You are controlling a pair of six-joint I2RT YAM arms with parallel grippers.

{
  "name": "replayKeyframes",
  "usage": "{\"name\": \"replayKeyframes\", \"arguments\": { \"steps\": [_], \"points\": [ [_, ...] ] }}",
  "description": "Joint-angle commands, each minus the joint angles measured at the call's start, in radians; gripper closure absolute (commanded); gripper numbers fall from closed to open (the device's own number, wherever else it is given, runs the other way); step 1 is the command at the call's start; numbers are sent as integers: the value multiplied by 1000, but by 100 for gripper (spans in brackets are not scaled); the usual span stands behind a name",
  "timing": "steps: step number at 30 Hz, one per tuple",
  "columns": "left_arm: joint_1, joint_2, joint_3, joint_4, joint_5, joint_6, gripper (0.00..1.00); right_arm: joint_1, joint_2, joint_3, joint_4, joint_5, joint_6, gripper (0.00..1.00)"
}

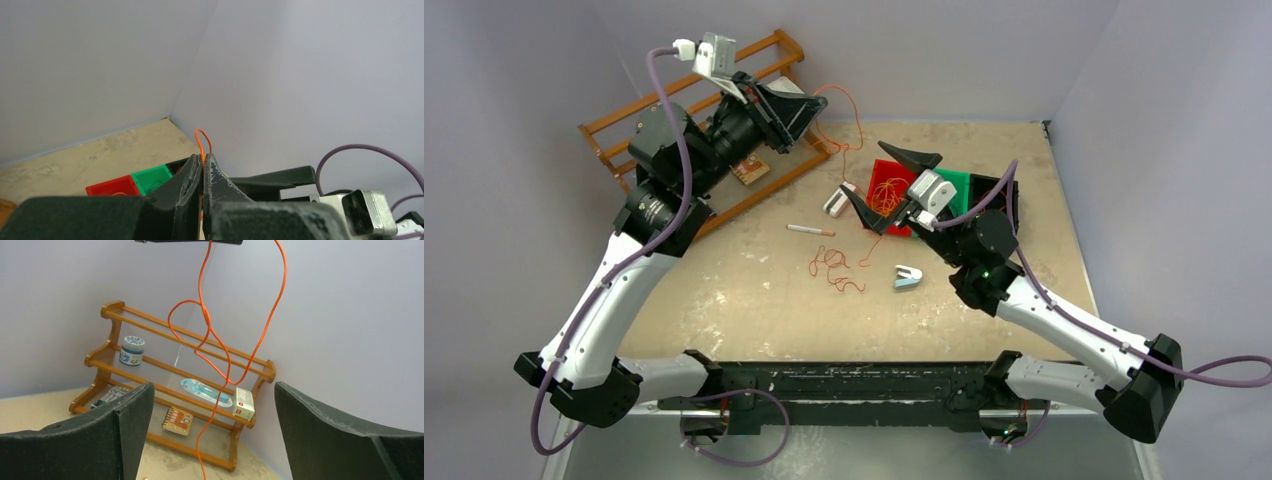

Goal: Untangle the cables

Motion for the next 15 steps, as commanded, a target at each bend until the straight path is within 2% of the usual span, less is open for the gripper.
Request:
{"name": "replayKeyframes", "arguments": {
  "steps": [1,6,12,15],
  "points": [
    [1,-33,-15,83,105,-25,100,-1,-20,59,10,-8,-43,9],
    [1,-31,-19,90,148,-29,100,-1,4,65,-6,-28,-47,13],
    [1,-33,-27,96,186,-39,100,-1,35,124,-25,-49,-49,27],
    [1,-32,-30,98,199,-44,100,-1,47,135,-25,-61,-43,37]
  ]
}}
